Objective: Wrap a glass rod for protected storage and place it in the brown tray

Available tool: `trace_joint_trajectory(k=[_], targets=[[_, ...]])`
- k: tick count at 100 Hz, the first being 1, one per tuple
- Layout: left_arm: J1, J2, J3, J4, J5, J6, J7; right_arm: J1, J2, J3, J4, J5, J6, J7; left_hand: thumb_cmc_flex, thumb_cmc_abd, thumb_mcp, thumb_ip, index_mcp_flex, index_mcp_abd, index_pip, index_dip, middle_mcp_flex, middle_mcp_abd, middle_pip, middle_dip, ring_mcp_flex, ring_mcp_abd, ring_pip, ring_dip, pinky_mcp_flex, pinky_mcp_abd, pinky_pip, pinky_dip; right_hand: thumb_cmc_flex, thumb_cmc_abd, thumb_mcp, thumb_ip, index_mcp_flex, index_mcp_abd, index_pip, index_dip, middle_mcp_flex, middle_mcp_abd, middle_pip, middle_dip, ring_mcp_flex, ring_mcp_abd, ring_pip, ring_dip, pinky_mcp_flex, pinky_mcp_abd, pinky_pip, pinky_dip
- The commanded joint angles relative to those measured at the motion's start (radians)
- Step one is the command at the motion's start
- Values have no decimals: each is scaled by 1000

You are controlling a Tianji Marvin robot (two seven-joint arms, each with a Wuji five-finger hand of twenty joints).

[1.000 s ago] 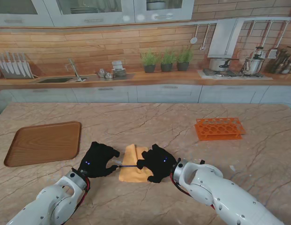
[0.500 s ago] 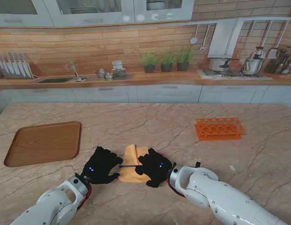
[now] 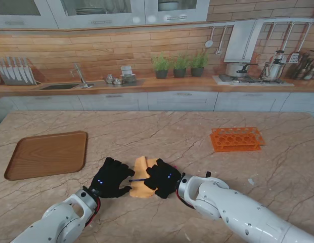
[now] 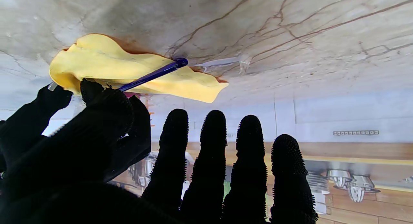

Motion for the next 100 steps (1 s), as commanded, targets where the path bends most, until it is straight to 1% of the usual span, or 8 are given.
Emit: trace_joint_trajectory(k=[1,24,41,56,60,71,75,100], targets=[[0,-7,6,-2,-4,-8,-12,-7,-2,-6,22,2,-6,0,-1,23,-16,18,-19,1,30,13,-42,0,-4,7,-39,-22,-17,1,-25,-17,-16,-11,37,30,18,-27,64,-65,-24,-47,12,-3,14,9,13,1,33,-7,-1,-11,38,-6],[-19,-11,25,-1,-27,-15,-32,-24,-11,42,21,11,-24,-32,4,56,-70,21,-18,-4,25,12,-95,-2,-60,-46,-127,-53,-152,-97,-108,-16,-164,-56,40,55,5,-20,54,-90,-12,-34,23,-10,17,11,21,-4,36,-7,1,-13,40,-6],[-35,-19,37,-2,-59,-19,-42,-28,-19,74,25,22,-40,-57,7,100,-134,23,-20,-7,18,12,-117,-2,-88,-80,-162,-61,-220,-154,-110,-13,-260,-85,38,61,-1,-17,50,-102,-8,-26,32,-16,17,12,25,-8,36,-8,6,-16,41,-6],[-43,-29,43,-6,-97,-18,-51,-11,-28,79,45,44,-46,-69,12,141,-189,26,-20,-6,14,11,-127,4,-98,-89,-181,-63,-241,-167,-114,-14,-295,-90,40,62,-3,-16,48,-100,-8,-24,33,-17,16,13,26,-10,35,-9,11,-20,41,-7],[-46,-31,44,-6,-106,-18,-55,-5,-31,77,53,53,-45,-71,43,160,-259,33,-19,-2,9,10,-127,4,-100,-94,-183,-64,-246,-171,-111,-14,-314,-81,41,63,-3,-15,47,-99,-7,-23,33,-17,16,13,26,-10,35,-9,12,-20,40,-7],[-56,-34,50,-4,-122,-16,-65,16,-39,68,76,70,-42,-80,33,178,-280,32,-19,-2,9,10,-131,9,-107,-98,-188,-63,-254,-175,-112,-13,-326,-84,40,63,-4,-15,47,-98,-8,-22,33,-17,16,13,26,-10,35,-9,12,-20,40,-7],[-60,-35,52,-3,-128,-15,-68,24,-41,63,85,77,-39,-82,70,200,-360,39,-18,-1,1,7,-132,9,-113,-102,-189,-62,-260,-176,-109,-13,-344,-77,40,64,-4,-14,47,-98,-8,-22,33,-17,16,13,26,-10,35,-9,12,-20,40,-7],[-64,-50,44,-5,-182,-20,-60,85,-63,17,155,125,-18,-99,120,204,-352,46,-33,-13,-21,0,-154,10,-123,-106,-208,-66,-273,-180,-110,-19,-355,-79,37,66,-9,-15,44,-102,-11,-22,33,-17,16,14,26,-10,35,-9,12,-20,40,-7]])
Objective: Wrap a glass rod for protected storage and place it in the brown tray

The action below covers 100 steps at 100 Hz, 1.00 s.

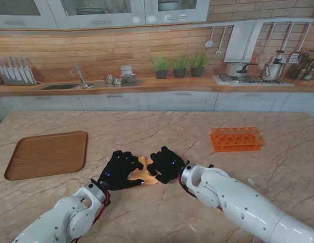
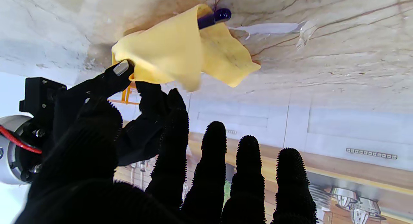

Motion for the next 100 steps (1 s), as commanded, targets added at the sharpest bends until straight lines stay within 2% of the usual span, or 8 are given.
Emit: trace_joint_trajectory(k=[1,9,15,24,61,69,74,100], targets=[[0,-8,0,-5,10,-5,11,19,-12,-7,15,9,6,-2,36,30,-7,47,-34,-14,-22,0,-49,10,-15,-14,-33,-19,-20,-8,-15,-17,-22,4,21,36,4,-13,7,-25,6,12,14,-5,15,14,8,-9,23,-9,-1,-14,37,-7],[-16,-9,9,7,10,-2,17,39,-19,-25,40,26,11,-5,56,19,14,49,-38,-26,-17,5,-55,8,-12,-13,-38,-20,-19,-8,-14,-21,-24,3,22,34,4,-12,9,-23,6,13,16,-1,13,13,7,-8,23,-9,-1,-11,36,-7],[-29,-10,22,17,11,14,18,52,-25,-39,56,39,17,-5,14,-35,170,42,-40,-24,-8,17,-67,9,-4,-17,-48,-18,-16,-11,-12,-27,-17,17,21,33,4,-12,9,-22,5,12,17,0,11,12,8,-5,20,-10,0,-10,35,-8],[-50,-11,45,34,15,49,20,68,-34,-60,77,59,35,-3,16,-61,230,42,-53,-7,-6,16,-80,13,4,-16,-58,-12,-7,-9,-12,-29,4,24,18,31,4,-11,8,-25,1,11,18,4,6,10,9,-1,17,-12,2,-7,35,-8],[-160,-24,158,124,-15,139,19,118,-66,-125,151,109,57,-23,20,-56,261,42,-125,28,-43,-7,-137,27,-3,-28,-100,-3,-5,-15,-12,-33,-14,2,-94,-2,-54,-13,-113,69,-48,7,-10,20,-5,8,-7,5,-2,-19,2,-4,33,-8],[-183,-27,186,144,-21,158,22,124,-69,-137,160,112,69,-22,18,-54,254,43,-162,34,-74,-27,-179,26,-18,-43,-114,-2,-5,-18,-11,-32,-31,-10,-170,23,-50,28,-135,127,-175,89,-35,32,-6,5,-24,13,-8,-23,-5,-2,32,-13],[-197,-28,205,155,-20,173,22,126,-69,-142,163,114,78,-20,16,-53,247,43,-189,38,-98,-44,-196,27,-25,-52,-123,0,-8,-22,-12,-30,-44,-19,-202,33,-56,72,-163,157,-253,201,-53,40,-8,3,-33,17,-11,-26,-9,-1,33,-17],[-254,-27,290,200,-10,260,-7,123,-70,-152,166,114,124,-8,20,-58,226,49,-306,66,-195,-133,-247,34,-47,-87,-132,13,-14,-30,-11,-32,-58,-11,-219,9,-117,72,-348,246,-291,203,-167,75,-9,0,-64,27,-22,-34,-24,6,39,-21]])
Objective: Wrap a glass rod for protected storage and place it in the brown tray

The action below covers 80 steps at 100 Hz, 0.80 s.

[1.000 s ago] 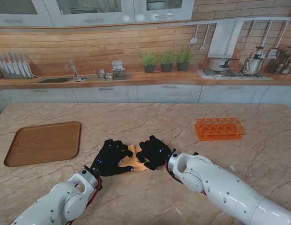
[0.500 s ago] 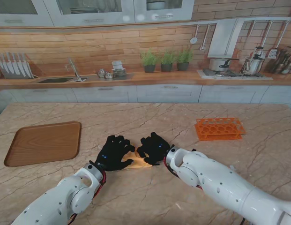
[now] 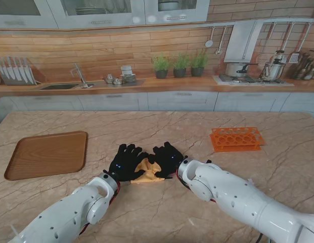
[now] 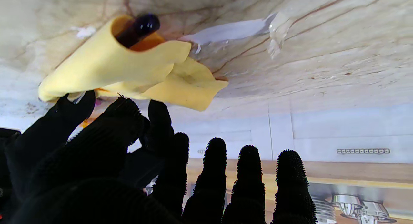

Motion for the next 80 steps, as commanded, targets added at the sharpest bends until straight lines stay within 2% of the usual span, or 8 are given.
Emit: trace_joint_trajectory(k=[1,7,20,32,48,62,66,80], targets=[[-5,-9,10,14,3,12,-9,-4,-3,-1,-2,0,5,7,4,-12,-10,29,-64,33,-48,-35,-44,21,-11,-13,-22,15,4,-3,-11,-21,19,28,-28,-13,-22,34,-50,31,-4,8,-51,33,0,0,-34,15,-11,-8,-13,6,39,-11],[-13,-11,24,22,2,32,-9,-6,-3,-1,-2,-1,11,7,3,-19,-8,30,-97,53,-58,-61,-47,28,-7,-13,-18,25,22,8,-9,-23,64,52,-26,-16,-34,34,-79,46,-7,7,-71,38,1,-1,-34,15,-12,-10,-12,8,40,-13],[-18,-13,42,23,-1,79,-30,-10,-3,1,-7,-6,26,4,0,-33,-3,30,-122,85,-75,-84,-58,36,-8,-14,-22,35,31,11,-7,-23,75,46,-26,-16,-91,34,-127,88,-15,-6,-111,52,9,-8,-36,20,-11,-16,-11,15,46,-18],[-30,-9,68,30,23,127,-36,-16,-3,6,-10,-10,44,-3,-5,-51,8,29,-124,105,-91,-122,-66,47,-5,-15,-30,47,38,11,-10,-18,78,31,-37,-8,-149,40,-140,110,-18,-14,-128,64,14,-12,-36,28,-9,-19,-12,21,52,-22],[-34,-7,88,25,35,190,-67,-23,-3,13,-16,-16,71,-7,-18,-70,22,25,-101,139,-113,-159,-74,62,-11,-21,-42,57,29,3,-12,-13,51,5,-59,-10,-176,43,-144,133,-28,-22,-144,81,13,-15,-42,42,-7,-19,-16,29,59,-22],[-40,0,103,20,49,214,-98,-18,-7,8,-15,-3,82,12,-25,-91,30,21,10,159,-74,-147,-70,75,-20,-28,-45,63,19,-4,-14,-6,36,-2,-52,-21,-182,48,-161,137,-47,-31,-164,82,7,-20,-54,45,-11,-22,-24,32,60,-25],[-41,1,105,18,48,215,-111,-15,-9,6,-14,7,82,24,-23,-100,36,20,70,161,-48,-136,-70,75,-21,-29,-44,62,17,-6,-14,-4,32,-4,-40,-26,-180,50,-166,130,-54,-34,-171,80,2,-23,-62,44,-17,-24,-30,31,56,-27],[-48,11,112,2,51,213,-178,-2,-19,-8,-2,43,80,58,-29,-109,72,7,224,108,33,-54,-39,73,-42,-46,-41,53,-13,-28,-16,-4,-23,-12,3,-35,-168,52,-160,112,-65,-38,-182,71,-10,-31,-79,32,-36,-32,-47,26,44,-33]])
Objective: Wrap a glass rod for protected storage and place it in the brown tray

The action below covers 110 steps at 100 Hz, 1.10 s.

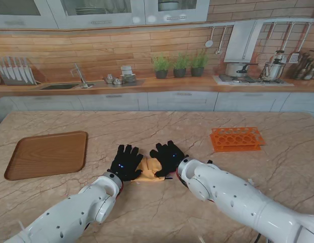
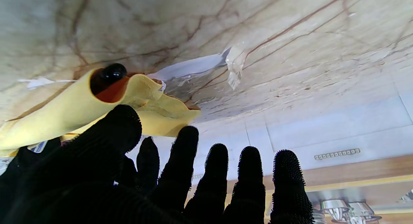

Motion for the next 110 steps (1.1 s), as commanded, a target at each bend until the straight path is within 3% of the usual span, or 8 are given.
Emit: trace_joint_trajectory(k=[1,15,34,42,58,63,80,110], targets=[[9,12,10,13,4,-1,-40,4,-14,-16,13,2,-4,7,18,-115,-16,-2,64,-17,60,44,5,26,-23,-13,-25,17,-31,-27,-17,6,-41,-8,46,-39,-15,20,-13,-2,-12,-3,-31,12,-10,-13,-29,5,-13,-9,-20,13,32,-19],[1,24,16,-9,12,5,-117,26,-25,-47,40,24,-17,19,29,-118,-6,0,86,-34,171,159,21,23,-32,-15,-24,10,-54,-39,-19,3,-89,14,96,-75,-2,16,131,-19,33,12,-15,13,-8,-15,-29,-2,-14,-8,-26,9,34,-15],[-6,32,30,-17,17,9,-161,39,-35,-73,60,48,-32,38,32,-142,54,5,-42,-77,376,393,30,8,-26,-6,-13,-2,-67,-43,-17,-4,-127,52,124,-176,226,-24,309,-131,258,171,46,-6,-11,-10,-22,-10,-25,-10,-31,10,23,-4],[-5,30,30,-16,14,11,-159,38,-37,-74,63,54,-38,38,33,-149,78,6,-68,-82,428,474,40,4,-17,2,-6,-3,-66,-39,-17,-3,-130,59,171,-220,260,-112,318,-192,394,81,82,-20,-12,-3,-7,-13,-32,-10,-31,10,23,-3],[2,25,25,-11,9,11,-129,29,-37,-61,64,58,-53,27,31,-150,106,9,-144,-78,448,532,49,1,0,13,8,-1,-55,-31,-15,-4,-118,72,229,-224,304,-125,342,-278,513,28,151,-51,-8,4,30,-21,-39,-11,-20,10,18,-3],[6,24,20,-12,8,10,-118,25,-36,-55,62,56,-56,21,27,-149,103,9,-198,-82,366,491,40,-1,5,16,8,-1,-50,-28,-15,-3,-114,71,230,-215,319,-123,339,-302,535,45,164,-58,-5,6,38,-25,-40,-12,-9,5,15,-2],[21,21,-5,-17,7,-4,-97,14,-34,-37,61,53,-69,0,7,-124,4,6,-242,-62,-30,82,14,-9,-30,-4,8,3,-59,-36,-18,7,-131,56,223,-190,336,-122,347,-384,592,101,201,-83,4,14,57,-39,-40,-12,5,0,10,0],[40,16,-52,-16,11,-28,-38,-12,-32,-5,64,38,-96,-61,-17,-114,-46,3,-262,-70,-69,16,5,-11,-39,-7,8,6,-67,-37,-19,10,-135,59,190,-121,289,-111,356,-543,542,156,253,-103,6,22,78,-51,-33,-9,19,-10,1,3]])
